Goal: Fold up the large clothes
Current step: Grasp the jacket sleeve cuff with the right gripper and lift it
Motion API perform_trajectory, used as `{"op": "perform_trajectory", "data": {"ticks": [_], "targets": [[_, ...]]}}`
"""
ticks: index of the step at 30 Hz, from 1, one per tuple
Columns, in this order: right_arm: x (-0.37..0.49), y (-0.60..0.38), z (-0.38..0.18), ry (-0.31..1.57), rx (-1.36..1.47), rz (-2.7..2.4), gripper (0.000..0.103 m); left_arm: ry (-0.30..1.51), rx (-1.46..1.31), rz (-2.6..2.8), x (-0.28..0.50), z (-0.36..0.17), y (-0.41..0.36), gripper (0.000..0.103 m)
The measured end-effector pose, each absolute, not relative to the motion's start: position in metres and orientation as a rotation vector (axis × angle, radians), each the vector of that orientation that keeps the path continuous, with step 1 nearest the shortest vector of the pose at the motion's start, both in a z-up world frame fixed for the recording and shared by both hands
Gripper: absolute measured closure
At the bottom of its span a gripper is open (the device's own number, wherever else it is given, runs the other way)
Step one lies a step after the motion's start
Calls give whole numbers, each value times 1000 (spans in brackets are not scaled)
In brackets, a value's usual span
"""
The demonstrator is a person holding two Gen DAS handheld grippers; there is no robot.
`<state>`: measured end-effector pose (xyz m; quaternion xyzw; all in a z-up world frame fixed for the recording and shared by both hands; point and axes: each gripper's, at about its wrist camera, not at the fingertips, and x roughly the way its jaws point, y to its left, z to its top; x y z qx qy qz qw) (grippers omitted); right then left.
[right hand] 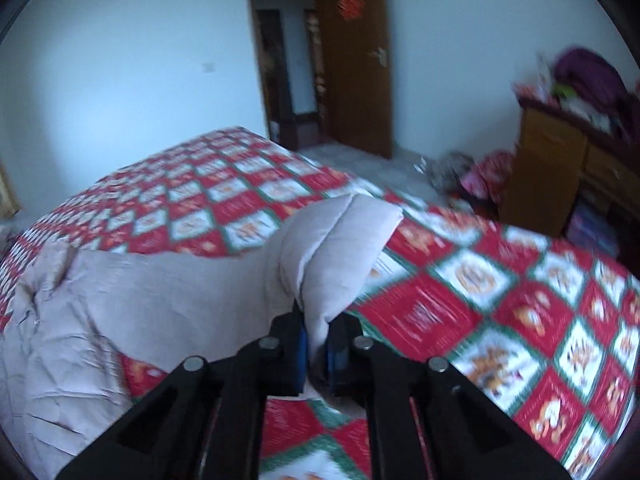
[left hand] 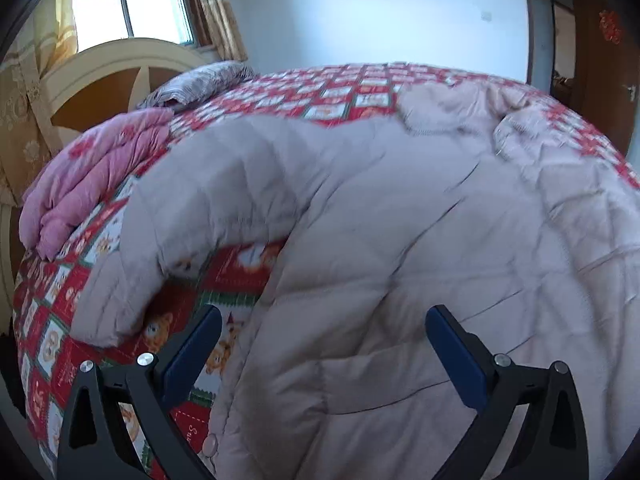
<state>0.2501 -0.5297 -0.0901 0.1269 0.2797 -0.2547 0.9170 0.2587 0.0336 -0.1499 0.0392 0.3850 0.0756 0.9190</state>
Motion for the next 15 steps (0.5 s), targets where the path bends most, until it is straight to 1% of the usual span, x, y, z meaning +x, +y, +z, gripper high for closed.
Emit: {"op": "perform_trajectory", "data": {"ticks": [4,8,12,15], "targets": [[274,-478,-64,530,166,-430,94,763,107,123,264,-126,16,1],[296,-414,-46,495,69,-325,94,728,104,126,273,-107,15,1],[313,-357,-47,493,4,-227,94,724,88,161,285,-99,24,1],[329,-319,-59,507,-25,-159,94,725,81,172,295,-97,30,1]]}}
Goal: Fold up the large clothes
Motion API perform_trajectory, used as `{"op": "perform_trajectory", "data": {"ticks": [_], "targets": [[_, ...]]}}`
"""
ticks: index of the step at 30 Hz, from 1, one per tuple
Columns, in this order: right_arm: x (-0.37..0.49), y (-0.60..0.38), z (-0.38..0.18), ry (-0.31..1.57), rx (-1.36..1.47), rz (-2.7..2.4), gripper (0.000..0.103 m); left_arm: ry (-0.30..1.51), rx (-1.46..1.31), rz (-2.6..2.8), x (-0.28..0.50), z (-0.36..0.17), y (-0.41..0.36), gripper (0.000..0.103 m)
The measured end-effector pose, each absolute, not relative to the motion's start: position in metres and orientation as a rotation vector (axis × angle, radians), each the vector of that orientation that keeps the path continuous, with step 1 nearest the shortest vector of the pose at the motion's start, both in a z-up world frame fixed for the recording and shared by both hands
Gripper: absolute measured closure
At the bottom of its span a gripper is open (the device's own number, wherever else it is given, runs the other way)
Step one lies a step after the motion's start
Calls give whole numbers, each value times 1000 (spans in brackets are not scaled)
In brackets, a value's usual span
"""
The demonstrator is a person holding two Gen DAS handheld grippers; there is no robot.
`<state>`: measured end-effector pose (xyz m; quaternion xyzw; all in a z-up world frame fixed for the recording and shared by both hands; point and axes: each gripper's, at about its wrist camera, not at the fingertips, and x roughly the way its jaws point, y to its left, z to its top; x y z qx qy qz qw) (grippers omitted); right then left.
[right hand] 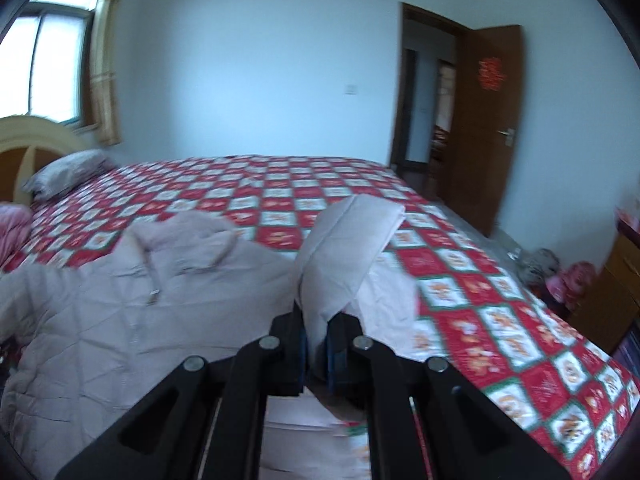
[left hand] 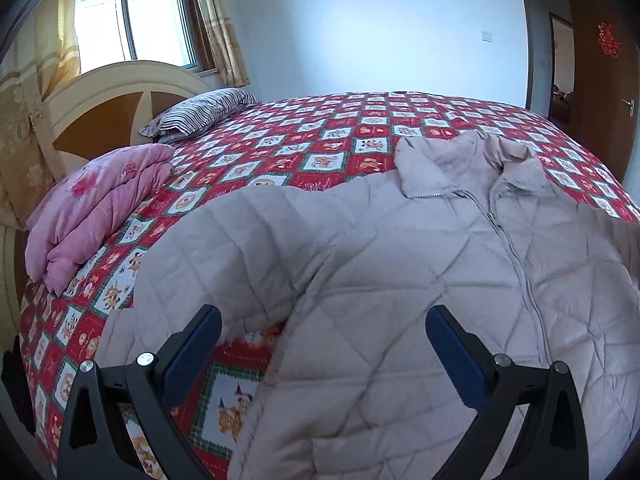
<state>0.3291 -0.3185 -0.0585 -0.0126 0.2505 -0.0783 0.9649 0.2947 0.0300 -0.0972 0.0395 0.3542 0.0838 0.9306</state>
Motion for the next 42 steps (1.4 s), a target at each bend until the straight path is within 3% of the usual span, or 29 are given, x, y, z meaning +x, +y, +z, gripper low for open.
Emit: {"op": "perform_trajectory", "data": {"ticks": [10,13,15,16,17,29,38,40,41,42], "targets": [[363,-242,-116,597,-37,-16,94,724,60,86,306,-93,22,1],[365,-235,-125,609,-23,11,87,732,54,67,309,-90,17,1],[361,-232,-127,619,-13,58,56,733,58,67,310,-89,15,1],[357,-230,-126,630,-8,98,25,730,62,71,310,-87,14,1],[349,-230,-124,624,-3,122,17,730,61,69,311,-86,12,1],[296,-288,-116,636,43,-12,17,740,55,-102,319,-73,-82,1],[281,-347,-134,675,132,-104,16,865,46,-300,362,-118,-195,3],[275,-355,-143,691,133,-115,16,889,39,-324,369,-129,-208,32],[273,-357,-146,697,133,-117,16,908,35,-345,371,-133,-211,60],[270,-360,-148,700,136,-120,16,920,30,-353,372,-135,-212,75]]}}
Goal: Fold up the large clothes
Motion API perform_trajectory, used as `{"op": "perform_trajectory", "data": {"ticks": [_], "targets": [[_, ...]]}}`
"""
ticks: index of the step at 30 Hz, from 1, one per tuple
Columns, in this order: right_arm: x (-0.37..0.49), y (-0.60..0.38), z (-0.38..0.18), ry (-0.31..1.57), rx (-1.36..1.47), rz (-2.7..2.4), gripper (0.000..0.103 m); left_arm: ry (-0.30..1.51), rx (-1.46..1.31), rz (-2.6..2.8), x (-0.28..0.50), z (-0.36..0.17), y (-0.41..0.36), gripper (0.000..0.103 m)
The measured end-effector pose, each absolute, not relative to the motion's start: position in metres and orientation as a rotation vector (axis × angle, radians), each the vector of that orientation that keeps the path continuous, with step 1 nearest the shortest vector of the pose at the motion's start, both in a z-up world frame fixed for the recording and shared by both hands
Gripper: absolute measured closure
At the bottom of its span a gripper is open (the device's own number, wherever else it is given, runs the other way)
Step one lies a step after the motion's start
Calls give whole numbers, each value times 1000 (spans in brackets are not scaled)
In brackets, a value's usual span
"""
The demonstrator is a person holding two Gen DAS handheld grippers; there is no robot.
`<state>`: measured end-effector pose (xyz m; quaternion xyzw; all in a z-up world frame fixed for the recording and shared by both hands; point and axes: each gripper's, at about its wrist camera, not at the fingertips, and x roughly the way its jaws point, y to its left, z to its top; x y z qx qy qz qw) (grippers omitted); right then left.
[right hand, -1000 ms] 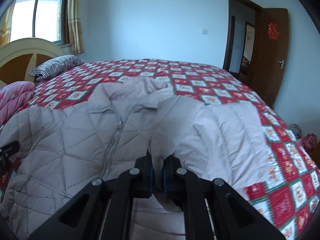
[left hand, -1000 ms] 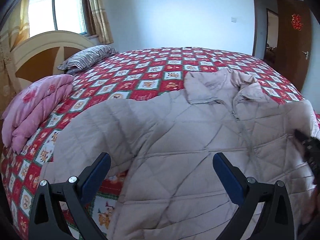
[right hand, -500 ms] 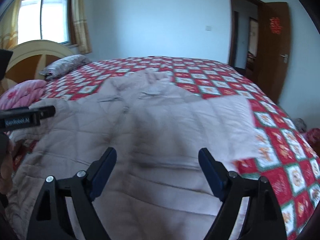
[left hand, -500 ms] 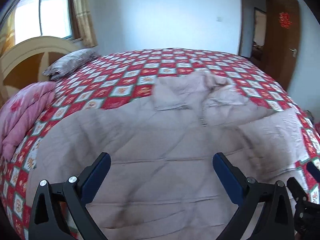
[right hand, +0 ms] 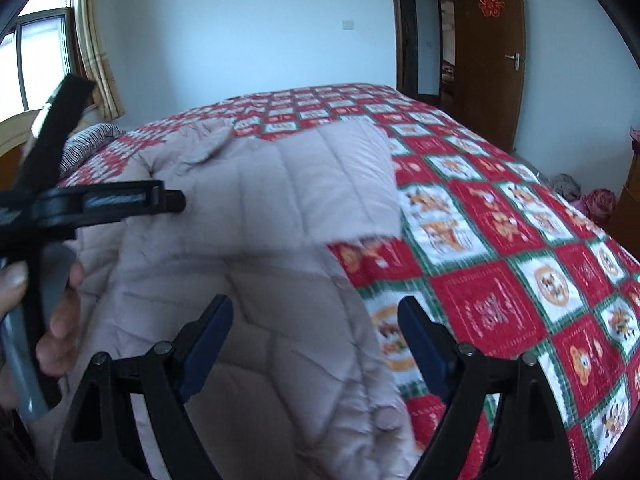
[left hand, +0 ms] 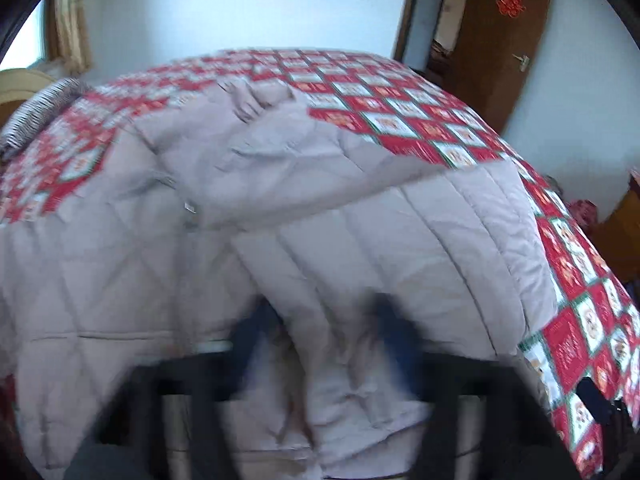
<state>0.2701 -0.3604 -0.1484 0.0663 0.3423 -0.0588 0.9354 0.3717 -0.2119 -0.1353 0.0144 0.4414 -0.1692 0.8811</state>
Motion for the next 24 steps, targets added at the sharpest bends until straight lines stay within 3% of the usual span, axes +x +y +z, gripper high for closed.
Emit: {"op": "perform_trajectory", "data": {"ticks": [6,14,24], "targets": [[262,-382,-165,714,204,-153,16,820,37,-347,354,-109,-181,92],[260,-383,-179,727,234,-167,16,733,84,-263,345,-91,-118,92],[263,-384,-186,756,250,-163,15,796,96,-121,353,-128,-64,92]]}}
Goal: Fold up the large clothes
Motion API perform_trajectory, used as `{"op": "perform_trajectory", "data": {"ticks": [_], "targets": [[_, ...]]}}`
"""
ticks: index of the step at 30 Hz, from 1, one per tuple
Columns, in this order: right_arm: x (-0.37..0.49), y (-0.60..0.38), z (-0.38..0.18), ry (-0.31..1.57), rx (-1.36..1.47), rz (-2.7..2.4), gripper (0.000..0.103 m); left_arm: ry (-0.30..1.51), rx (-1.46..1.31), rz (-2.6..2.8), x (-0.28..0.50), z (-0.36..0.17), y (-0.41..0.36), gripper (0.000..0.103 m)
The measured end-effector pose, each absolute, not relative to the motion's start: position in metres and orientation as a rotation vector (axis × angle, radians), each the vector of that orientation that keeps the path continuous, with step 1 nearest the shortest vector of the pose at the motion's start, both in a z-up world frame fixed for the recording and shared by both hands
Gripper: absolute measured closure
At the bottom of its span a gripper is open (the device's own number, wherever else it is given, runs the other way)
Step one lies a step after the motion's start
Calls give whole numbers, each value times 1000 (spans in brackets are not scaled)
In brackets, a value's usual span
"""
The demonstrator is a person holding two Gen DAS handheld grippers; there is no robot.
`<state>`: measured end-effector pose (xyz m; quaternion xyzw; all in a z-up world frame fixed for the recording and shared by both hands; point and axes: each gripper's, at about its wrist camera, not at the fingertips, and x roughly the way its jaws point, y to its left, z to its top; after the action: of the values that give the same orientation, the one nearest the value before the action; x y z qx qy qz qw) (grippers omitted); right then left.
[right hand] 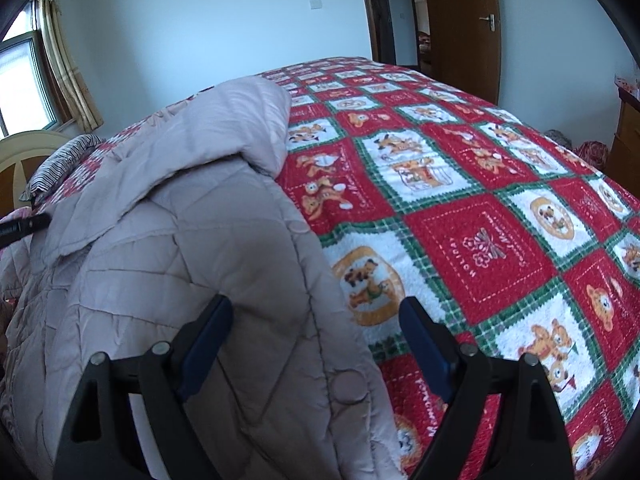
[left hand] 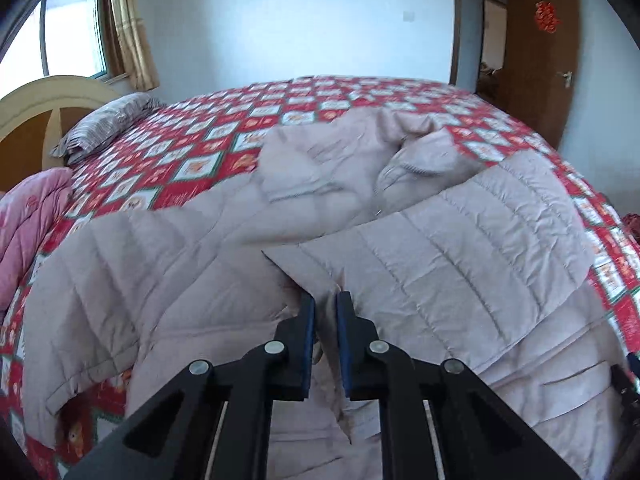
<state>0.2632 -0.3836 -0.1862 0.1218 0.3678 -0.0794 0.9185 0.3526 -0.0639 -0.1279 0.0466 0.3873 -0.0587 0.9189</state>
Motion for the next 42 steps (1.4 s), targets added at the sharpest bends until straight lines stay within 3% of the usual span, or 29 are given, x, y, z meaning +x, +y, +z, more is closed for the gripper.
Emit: {"op": "perform_trajectory", "data": {"ticks": [5,8,13,14,17,18,23,27,33,42], "targets": [[268,-381,-191,785,244,-148,15,865,68,-74,360,-146,-44,89],[270,-381,-191,797,245,-131,15,881,48,-58,361,-147,-34,82],[270,-382,-173,801,250,-88,15,811,25,-3,357,-124,-17,75],[270,-382,-166,790,245,-80,15,783,34,15,355,-117,-16,68],[278,-379,-143,753,213,-69,16,702,21,65,355,-99,-14,31],[286,-378,-134,739,204,-61,17,666,-1,63,355,-93,-16,24],[344,-367,-106,660,141,-67,24,667,-38,53,375,-92,-44,23],[402,-353,-103,625,122,-43,25,696,-11,48,393,-115,-69,22],[461,-340,-143,727,127,-29,25,817,42,89,416,-172,-73,22],[463,-333,-188,790,101,-23,23,843,32,88,420,-193,-71,14]]}}
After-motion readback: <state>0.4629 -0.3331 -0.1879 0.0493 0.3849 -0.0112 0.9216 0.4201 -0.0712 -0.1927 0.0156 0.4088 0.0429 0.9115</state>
